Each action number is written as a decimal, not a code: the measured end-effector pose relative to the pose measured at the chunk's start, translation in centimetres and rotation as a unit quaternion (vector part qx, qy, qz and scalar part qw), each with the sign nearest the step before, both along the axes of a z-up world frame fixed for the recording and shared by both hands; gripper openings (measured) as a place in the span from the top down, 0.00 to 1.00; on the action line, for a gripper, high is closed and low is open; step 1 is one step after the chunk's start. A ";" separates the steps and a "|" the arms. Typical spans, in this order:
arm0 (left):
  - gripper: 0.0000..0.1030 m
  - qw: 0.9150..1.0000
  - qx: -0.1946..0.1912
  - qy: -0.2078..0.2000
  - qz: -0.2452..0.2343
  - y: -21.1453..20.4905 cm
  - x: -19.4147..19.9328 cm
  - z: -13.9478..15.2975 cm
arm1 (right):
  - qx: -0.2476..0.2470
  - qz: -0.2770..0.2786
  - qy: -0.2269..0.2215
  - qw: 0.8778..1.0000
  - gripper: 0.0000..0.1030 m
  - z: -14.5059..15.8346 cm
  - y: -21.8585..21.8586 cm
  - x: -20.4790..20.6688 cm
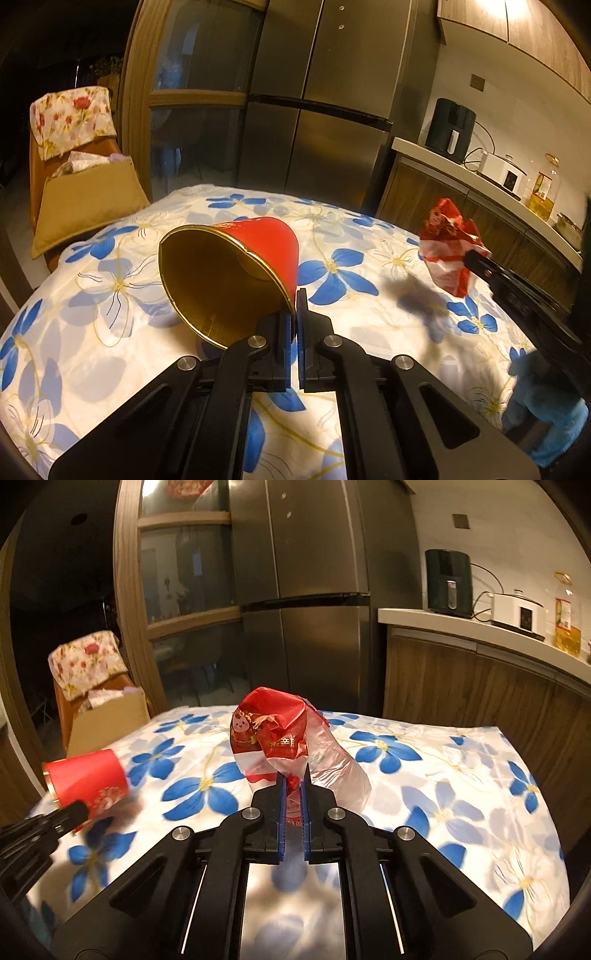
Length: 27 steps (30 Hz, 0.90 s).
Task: Collect trash
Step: 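Carry the red cup and snack bag over the black bin with both tools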
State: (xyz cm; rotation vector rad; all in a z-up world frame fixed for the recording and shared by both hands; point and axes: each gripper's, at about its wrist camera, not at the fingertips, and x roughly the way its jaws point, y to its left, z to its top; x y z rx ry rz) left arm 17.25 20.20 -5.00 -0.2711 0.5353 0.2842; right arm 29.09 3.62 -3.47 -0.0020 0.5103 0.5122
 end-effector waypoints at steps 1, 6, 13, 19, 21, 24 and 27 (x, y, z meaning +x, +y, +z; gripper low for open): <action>0.98 1.000 0.001 -0.001 -0.001 -0.3 -0.2 0.2 | 0.001 -0.002 -0.003 1.000 0.94 0.2 -0.4 -0.5; 0.98 1.000 0.004 -0.015 -0.012 -1.8 -1.2 1.2 | 0.020 -0.010 -0.007 1.000 0.94 1.5 -3.2 -3.3; 0.98 0.999 0.015 -0.034 -0.038 -5.0 -2.4 2.8 | 0.036 -0.030 -0.024 0.999 0.94 3.2 -7.8 -6.6; 0.98 0.996 0.029 -0.049 -0.071 -9.3 -2.9 4.2 | 0.042 -0.056 -0.039 0.997 0.94 4.0 -12.2 -9.1; 0.98 0.994 0.034 -0.052 -0.085 -10.8 -2.9 4.6 | 0.046 -0.071 -0.044 0.995 0.94 4.3 -14.1 -9.9; 0.98 0.991 0.040 -0.058 -0.113 -13.3 -2.8 5.1 | 0.050 -0.097 -0.051 0.993 0.94 4.7 -17.0 -10.6; 0.98 0.987 0.044 -0.063 -0.144 -16.1 -2.4 5.5 | 0.052 -0.127 -0.058 0.989 0.94 5.1 -20.0 -11.4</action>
